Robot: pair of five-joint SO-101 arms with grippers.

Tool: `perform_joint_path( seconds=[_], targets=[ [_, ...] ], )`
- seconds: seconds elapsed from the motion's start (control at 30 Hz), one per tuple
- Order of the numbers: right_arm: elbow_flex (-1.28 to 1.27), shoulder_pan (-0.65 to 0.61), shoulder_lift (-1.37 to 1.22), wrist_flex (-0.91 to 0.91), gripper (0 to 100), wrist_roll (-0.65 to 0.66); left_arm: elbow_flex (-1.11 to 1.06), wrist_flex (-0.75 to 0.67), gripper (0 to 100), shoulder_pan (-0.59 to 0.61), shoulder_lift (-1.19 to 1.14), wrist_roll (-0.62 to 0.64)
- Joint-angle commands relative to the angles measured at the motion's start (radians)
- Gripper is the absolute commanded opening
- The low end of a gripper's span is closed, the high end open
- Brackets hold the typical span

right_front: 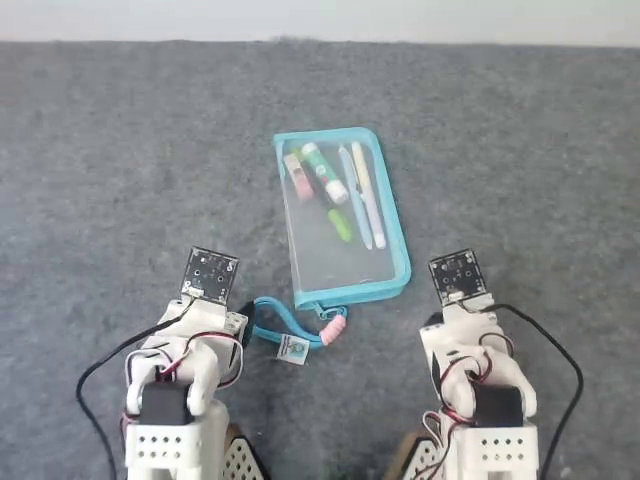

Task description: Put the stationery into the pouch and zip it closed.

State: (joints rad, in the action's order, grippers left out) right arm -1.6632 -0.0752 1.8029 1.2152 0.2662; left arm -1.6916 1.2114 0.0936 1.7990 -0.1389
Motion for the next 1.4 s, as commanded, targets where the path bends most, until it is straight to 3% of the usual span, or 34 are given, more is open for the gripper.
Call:
perform_joint_path(
  seconds=[0.0,1.37],
  targets=[
    [-0.021,-0.007,0.012,0.068,0.6,-0.005,0.007,0.003,19,0.005,0.018,-0.011],
    [-0.021,-0.012,0.012,0.093,0.6,-0.006,0.007,0.003,19,0.005,0.018,-0.008]
  ],
)
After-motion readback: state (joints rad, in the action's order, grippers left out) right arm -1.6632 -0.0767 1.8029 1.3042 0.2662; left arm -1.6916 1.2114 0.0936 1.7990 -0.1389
